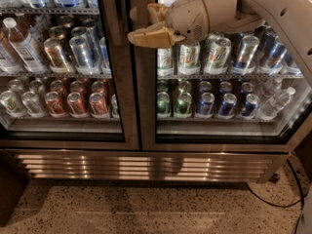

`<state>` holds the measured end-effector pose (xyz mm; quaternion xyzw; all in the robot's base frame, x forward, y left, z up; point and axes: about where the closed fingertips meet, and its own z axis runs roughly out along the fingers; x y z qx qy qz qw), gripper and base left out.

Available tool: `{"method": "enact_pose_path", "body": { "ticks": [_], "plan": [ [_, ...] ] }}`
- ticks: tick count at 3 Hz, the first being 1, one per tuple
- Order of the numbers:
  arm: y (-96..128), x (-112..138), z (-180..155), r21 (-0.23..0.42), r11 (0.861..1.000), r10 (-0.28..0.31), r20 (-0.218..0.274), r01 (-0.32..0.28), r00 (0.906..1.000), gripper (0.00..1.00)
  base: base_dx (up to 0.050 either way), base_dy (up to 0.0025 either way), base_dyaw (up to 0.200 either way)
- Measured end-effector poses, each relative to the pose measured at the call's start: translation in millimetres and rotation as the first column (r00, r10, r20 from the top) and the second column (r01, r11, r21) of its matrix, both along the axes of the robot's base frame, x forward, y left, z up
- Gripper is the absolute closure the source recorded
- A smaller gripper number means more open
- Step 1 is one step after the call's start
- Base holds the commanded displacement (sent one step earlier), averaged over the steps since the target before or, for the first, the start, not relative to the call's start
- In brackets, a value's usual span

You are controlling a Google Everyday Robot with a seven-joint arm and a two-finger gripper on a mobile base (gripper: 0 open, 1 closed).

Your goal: Open right fridge door

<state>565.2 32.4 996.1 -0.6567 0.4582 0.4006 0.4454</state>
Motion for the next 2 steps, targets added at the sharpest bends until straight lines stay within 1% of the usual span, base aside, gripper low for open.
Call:
{"method": "enact_pose_path", "body": {
  "ticks": [1,2],
  "plan": [
    [0.1,0.0,0.0,0.000,1.000,0.000,0.000,0.000,1.0000,1.00,0.000,0.00000,0.000],
    [0.2,0.0,0.0,0.000,1.000,0.000,0.000,0.000,1.0000,1.00,-0.050,-0.00001,0.000]
  ]
}}
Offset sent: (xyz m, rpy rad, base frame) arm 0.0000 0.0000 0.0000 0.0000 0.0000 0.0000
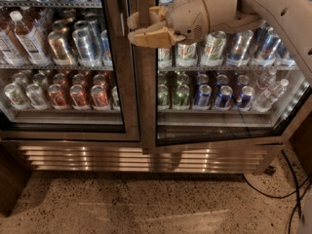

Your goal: Open right fridge door

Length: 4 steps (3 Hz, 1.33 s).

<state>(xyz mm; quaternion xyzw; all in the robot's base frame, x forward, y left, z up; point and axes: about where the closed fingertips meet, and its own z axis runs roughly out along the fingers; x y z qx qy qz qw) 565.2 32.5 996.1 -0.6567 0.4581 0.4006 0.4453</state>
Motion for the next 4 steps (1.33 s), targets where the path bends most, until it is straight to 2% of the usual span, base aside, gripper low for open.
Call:
{"method": "enact_pose_path", "body": {
  "ticks": [3,4],
  "plan": [
    [0.0,0.0,0.0,0.000,1.000,0.000,0.000,0.000,1.0000,1.00,-0.050,-0.00003,0.000],
    [0.0,0.0,0.0,0.000,1.000,0.000,0.000,0.000,1.0000,1.00,0.000,0.00000,0.000]
  ]
}}
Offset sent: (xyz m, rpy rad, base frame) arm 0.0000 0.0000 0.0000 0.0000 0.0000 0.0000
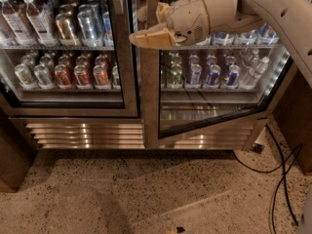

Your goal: Open right fridge door

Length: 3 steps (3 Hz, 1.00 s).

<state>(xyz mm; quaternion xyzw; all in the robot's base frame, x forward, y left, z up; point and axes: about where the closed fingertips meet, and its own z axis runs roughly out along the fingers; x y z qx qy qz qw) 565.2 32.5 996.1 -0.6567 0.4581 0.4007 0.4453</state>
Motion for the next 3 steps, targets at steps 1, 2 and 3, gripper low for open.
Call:
{"method": "enact_pose_path", "body": {
  "ticks": [1,2,3],
  "plan": [
    [0.0,0.0,0.0,0.000,1.000,0.000,0.000,0.000,1.0000,0.81,0.000,0.00000,0.000],
    [0.1,0.0,0.0,0.000,1.000,0.000,0.000,0.000,1.0000,0.58,0.000,0.00000,0.000],
    [0.1,0.0,0.0,0.000,1.000,0.000,0.000,0.000,1.0000,0.36,0.000,0.00000,0.000]
  ]
}}
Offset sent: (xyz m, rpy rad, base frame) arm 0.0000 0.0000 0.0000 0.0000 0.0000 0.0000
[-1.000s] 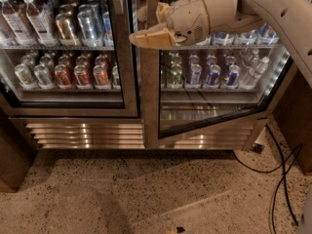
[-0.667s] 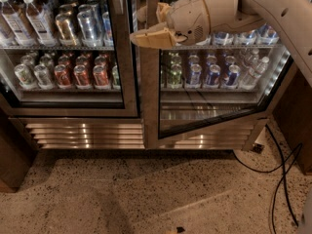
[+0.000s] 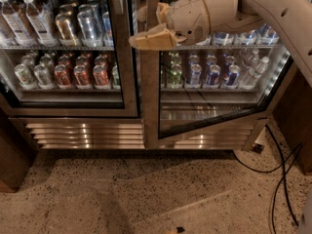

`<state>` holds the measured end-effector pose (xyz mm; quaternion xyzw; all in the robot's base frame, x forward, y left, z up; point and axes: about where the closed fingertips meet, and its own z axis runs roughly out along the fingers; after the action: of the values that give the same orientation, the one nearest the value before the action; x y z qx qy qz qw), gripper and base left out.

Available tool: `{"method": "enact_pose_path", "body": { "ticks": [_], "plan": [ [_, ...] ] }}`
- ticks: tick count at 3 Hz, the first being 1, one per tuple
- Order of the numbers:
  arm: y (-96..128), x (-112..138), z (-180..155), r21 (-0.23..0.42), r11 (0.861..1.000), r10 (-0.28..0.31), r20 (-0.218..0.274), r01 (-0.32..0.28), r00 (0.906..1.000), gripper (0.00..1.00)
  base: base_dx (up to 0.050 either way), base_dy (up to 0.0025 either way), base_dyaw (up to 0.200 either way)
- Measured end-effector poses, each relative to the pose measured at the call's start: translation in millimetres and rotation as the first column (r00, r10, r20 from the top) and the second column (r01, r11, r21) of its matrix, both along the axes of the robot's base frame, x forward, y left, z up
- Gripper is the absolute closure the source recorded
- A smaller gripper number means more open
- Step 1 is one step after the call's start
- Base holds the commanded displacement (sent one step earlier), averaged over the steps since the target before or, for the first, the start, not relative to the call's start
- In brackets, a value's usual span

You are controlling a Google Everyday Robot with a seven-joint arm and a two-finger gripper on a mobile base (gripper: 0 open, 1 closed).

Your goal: Open right fridge door

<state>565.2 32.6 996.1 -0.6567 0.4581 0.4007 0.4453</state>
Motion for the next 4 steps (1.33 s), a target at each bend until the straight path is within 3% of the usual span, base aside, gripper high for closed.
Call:
{"method": "enact_pose_path", "body": {
  "ticks": [1,2,4],
  "plan": [
    [0.1,0.0,0.0,0.000,1.000,0.000,0.000,0.000,1.0000,0.12,0.000,0.00000,0.000],
    [0.1,0.0,0.0,0.000,1.000,0.000,0.000,0.000,1.0000,0.00,0.000,0.00000,0.000],
    [-9.3,7.9,0.0,0.000,1.000,0.000,0.000,0.000,1.0000,0.00,0.000,0.00000,0.000]
  ]
}}
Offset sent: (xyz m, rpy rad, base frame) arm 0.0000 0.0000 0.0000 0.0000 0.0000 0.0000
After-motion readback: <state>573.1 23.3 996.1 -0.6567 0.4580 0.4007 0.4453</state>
